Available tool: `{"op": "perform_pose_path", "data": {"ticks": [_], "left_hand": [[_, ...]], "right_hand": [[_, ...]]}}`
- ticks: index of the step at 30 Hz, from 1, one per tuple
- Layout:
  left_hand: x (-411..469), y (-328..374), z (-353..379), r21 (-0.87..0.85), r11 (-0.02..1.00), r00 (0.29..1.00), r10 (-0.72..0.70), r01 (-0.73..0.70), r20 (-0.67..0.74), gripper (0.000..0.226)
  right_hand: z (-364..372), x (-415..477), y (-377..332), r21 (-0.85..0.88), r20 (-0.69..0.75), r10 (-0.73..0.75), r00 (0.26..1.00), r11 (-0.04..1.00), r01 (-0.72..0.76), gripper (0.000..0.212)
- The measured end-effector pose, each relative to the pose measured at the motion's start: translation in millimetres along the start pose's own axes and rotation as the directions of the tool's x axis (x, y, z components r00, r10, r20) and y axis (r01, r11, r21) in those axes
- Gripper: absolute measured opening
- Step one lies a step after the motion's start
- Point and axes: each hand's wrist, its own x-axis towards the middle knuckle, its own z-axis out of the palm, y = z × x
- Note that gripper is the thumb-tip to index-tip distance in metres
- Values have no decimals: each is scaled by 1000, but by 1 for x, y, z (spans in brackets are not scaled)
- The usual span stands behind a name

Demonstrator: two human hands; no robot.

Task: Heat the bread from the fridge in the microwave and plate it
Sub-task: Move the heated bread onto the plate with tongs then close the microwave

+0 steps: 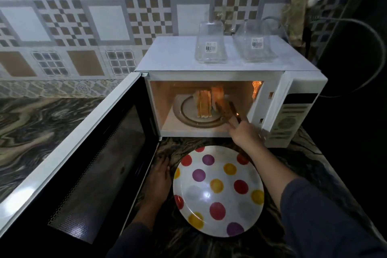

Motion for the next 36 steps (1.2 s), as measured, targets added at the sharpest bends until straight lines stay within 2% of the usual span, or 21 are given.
{"op": "perform_pose_path", "data": {"ticks": [2, 6, 12, 19, 25, 30, 36], "left_hand": [[1, -2, 3, 57, 998, 1000, -16, 15, 11, 45], [1, -3, 4, 32, 999, 1000, -31, 31, -3, 49], [2, 1, 3, 82, 997, 1000, -11, 12, -18, 53], [4, -1, 5, 97, 995, 999, -6, 11, -49, 44], [5, -2, 7, 101, 995, 998, -12, 18, -58, 44], [5, -4, 9, 115, 993, 997, -11, 19, -72, 44], [5, -4, 10, 101, 995, 997, -11, 19, -80, 44]], "right_hand": [[3, 5, -2, 42, -10, 8, 1000, 999, -7, 44], [6, 14, -5, -44, 19, 4, 1000, 999, -3, 36], [9, 32, -19, -99, 51, 25, 998, 995, -20, 36], [20, 51, -28, -123, -11, 33, 999, 992, -34, 23], [21, 59, -34, -140, -16, 39, 999, 989, -41, 30], [27, 66, -31, -72, -21, 48, 999, 996, -49, 25], [28, 63, -30, -96, -33, 59, 998, 994, -62, 27]]}}
